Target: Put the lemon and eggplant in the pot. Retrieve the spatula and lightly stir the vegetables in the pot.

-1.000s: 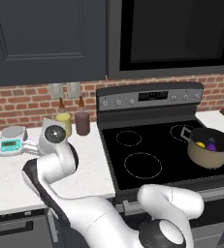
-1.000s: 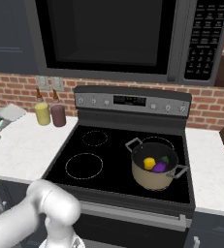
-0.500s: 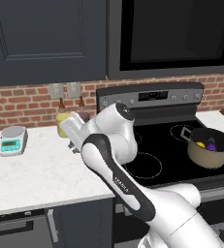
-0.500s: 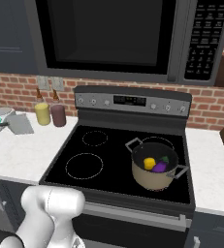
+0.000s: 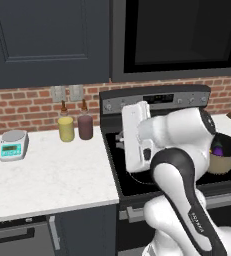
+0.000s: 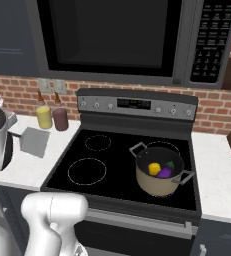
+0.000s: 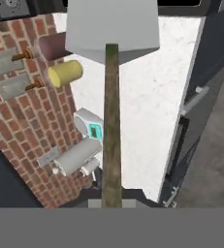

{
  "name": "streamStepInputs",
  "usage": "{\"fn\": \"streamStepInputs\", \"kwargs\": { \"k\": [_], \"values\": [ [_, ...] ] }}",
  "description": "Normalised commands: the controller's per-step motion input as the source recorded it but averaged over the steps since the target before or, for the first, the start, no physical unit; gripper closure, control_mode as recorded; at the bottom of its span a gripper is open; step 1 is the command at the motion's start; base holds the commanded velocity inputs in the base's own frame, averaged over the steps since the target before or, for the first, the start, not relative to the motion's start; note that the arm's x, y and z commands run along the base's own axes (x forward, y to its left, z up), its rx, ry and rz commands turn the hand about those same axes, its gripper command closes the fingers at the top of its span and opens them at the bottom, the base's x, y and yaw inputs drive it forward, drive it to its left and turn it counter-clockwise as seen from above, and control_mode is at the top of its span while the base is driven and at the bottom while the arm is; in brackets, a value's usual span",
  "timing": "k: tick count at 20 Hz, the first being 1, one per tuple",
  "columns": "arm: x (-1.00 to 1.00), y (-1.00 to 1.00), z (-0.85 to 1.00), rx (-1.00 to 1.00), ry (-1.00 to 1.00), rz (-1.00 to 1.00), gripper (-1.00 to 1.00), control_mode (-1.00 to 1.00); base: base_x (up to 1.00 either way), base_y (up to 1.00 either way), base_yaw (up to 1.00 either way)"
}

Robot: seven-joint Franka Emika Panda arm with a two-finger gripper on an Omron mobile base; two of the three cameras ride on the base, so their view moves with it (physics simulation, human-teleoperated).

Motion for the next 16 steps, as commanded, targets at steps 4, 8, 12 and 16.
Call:
{"fn": "streamStepInputs", "kwargs": {
  "k": [4,8,12,16],
  "values": [
    [-0.25,-0.97,0.73,0.26,0.2,-0.61,1.0,-1.0,0.0,0.0,0.0],
    [0.0,-1.0,0.73,0.23,0.3,-0.66,1.0,-1.0,0.0,0.0,0.0],
    [-0.02,-0.97,0.7,0.26,0.39,-0.67,1.0,-1.0,0.0,0.0,0.0],
    [-0.06,-0.99,0.48,0.25,0.38,-0.57,1.0,-1.0,0.0,0.0,0.0]
  ]
}}
